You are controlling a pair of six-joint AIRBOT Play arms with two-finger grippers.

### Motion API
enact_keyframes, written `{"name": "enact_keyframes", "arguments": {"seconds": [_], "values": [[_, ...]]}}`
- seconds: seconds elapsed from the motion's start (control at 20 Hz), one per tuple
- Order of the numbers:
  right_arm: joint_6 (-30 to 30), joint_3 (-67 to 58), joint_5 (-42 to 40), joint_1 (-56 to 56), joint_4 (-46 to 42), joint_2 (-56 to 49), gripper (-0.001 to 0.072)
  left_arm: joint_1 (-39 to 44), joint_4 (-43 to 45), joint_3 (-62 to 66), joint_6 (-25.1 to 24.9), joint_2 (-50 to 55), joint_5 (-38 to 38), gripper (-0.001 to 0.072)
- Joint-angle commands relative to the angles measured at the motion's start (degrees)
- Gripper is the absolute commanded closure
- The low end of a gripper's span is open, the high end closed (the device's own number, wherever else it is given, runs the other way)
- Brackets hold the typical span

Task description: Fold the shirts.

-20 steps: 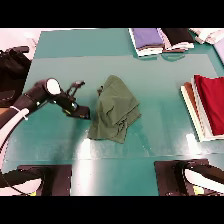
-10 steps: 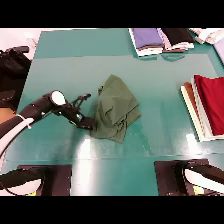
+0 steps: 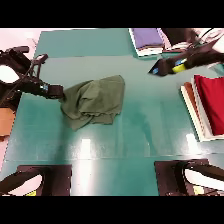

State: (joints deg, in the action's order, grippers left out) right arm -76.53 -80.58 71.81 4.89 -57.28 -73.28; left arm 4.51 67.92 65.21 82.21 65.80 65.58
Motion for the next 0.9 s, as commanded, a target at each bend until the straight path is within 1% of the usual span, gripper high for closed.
{"name": "enact_keyframes", "arguments": {"seconds": [0.0,0.1,0.2,0.55,0.6,0.65,0.7,0.75,0.85], "values": [[0.2,8.1,-8.3,1.3,9.0,-7.5,0.0205,-1.6,1.6,1.0,0.3,-0.7,0.0,0.0685],[0.3,8.0,-14.3,3.5,9.7,-12.7,0.0205,-1.6,1.6,1.0,0.3,-0.7,0.0,0.0685],[0.3,5.6,-16.7,6.0,10.8,-18.1,0.0205,-1.6,1.5,1.0,0.3,-0.7,0.0,0.0685],[0.2,-9.9,-16.7,13.2,11.1,-35.0,0.0212,-1.6,1.6,1.0,0.3,-0.7,0.0,0.0685],[0.2,-11.9,-16.3,13.6,11.2,-36.7,0.0275,-1.6,1.6,1.0,0.3,-0.7,0.0,0.0685],[0.2,-13.6,-16.1,14.0,11.0,-38.0,0.0419,-1.6,1.5,1.0,0.3,-0.7,0.0,0.0685],[0.3,-14.8,-16.1,14.0,11.0,-38.5,0.0595,-1.6,1.6,1.0,0.3,-0.7,0.0,0.0685],[0.3,-16.0,-16.1,14.0,11.0,-38.6,0.0690,-1.6,1.6,1.0,0.3,-0.7,0.0,0.0685],[0.8,-19.3,-14.8,13.5,8.1,-36.4,0.0691,-1.6,2.3,1.8,0.3,-1.2,0.0,0.0686]]}}
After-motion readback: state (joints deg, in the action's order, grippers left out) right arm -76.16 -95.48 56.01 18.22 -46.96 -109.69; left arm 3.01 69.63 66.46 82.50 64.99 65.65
